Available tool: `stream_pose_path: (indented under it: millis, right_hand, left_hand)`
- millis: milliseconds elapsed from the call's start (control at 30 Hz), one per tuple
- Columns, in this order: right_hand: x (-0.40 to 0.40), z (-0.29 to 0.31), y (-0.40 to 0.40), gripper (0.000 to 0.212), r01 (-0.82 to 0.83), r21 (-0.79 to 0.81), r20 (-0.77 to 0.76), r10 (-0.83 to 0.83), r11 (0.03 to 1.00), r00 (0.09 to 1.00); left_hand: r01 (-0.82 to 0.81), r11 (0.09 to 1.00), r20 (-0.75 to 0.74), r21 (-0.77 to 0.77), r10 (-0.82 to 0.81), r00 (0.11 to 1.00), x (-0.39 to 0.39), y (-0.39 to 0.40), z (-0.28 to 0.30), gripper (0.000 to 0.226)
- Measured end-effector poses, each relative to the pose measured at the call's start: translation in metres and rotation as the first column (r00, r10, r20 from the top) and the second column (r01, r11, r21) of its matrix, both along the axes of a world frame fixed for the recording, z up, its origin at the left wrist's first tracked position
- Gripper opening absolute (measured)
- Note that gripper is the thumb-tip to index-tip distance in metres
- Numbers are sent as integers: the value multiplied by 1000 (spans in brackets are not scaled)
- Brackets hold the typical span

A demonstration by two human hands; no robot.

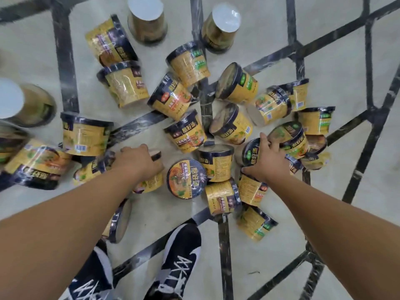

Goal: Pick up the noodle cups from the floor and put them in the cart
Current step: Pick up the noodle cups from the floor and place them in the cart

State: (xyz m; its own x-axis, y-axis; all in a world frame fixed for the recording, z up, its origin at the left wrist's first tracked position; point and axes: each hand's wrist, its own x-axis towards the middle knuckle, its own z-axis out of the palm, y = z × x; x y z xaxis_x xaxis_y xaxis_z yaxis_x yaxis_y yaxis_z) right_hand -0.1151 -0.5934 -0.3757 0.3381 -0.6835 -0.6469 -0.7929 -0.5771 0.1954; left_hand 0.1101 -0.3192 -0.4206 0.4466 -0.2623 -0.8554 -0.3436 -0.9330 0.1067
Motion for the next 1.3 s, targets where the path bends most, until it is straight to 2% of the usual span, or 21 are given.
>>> stream_pose_path:
  millis: [100,167,267,367,500,633,733,800,900,967,1033,1167,1233,1267,1300]
  right_hand:
    - [-1,10,4,133,19,2,41,-19,1000,999]
    - [2,33,8,131,45,1,75,-45,999,996]
    - [10,88,26,129,47,-7,140,-45,999,989]
    - [23,154,63,127,15,13,230,-18,1000,973]
    - [71,260,152,128,-161,132,355,105,978,929]
    - [133,372,260,129,-463,229,470,319,856,823]
    - [171,446,343,126,-690,194,612,463,697,641]
    - [187,491,399,125,-796,176,635,551,579,541]
    - [190,547,487,121,-893,74,684,629,443,369]
    - [181,578,548,120,-929,5,722,642,370,260]
    - [169,603,611,116,-953,-54,758,634,298,155]
    - [135,639,743,109,-976,-110,798,602,190,27]
    - [117,653,813,107,-983,-110,814,580,146,-5]
    - [107,661,851,107,-984,-122,829,558,133,-28]
    - [95,670,888,109,-981,-147,849,525,124,-61]
  left_hand:
    - [31,999,-23,-12,-31,999,-2,4,8,85]
    - [-39,998,-25,-41,38,999,-3,10,37,92]
    - [-215,959,-66,-182,207,976,-4,30,114,96]
    - [-402,868,-176,-292,364,915,-4,66,206,97]
    - [-475,781,-89,-406,484,871,4,146,333,104]
    - [-491,733,113,-471,602,791,-3,249,452,109]
    - [-515,692,267,-506,694,669,-22,332,526,106]
    - [-542,631,313,-556,762,566,-40,384,569,104]
    - [-563,495,306,-662,864,400,-81,461,622,108]
    - [-576,378,241,-725,922,302,-110,512,649,109]
    - [-564,317,230,-762,948,221,-142,566,665,109]
    - [-549,267,249,-792,962,110,-214,685,699,110]
    - [-581,160,175,-798,984,30,-240,765,703,96]
    - [-572,75,134,-817,989,-61,-256,810,707,79]
    - [-562,-28,122,-826,966,-228,-274,853,708,70]
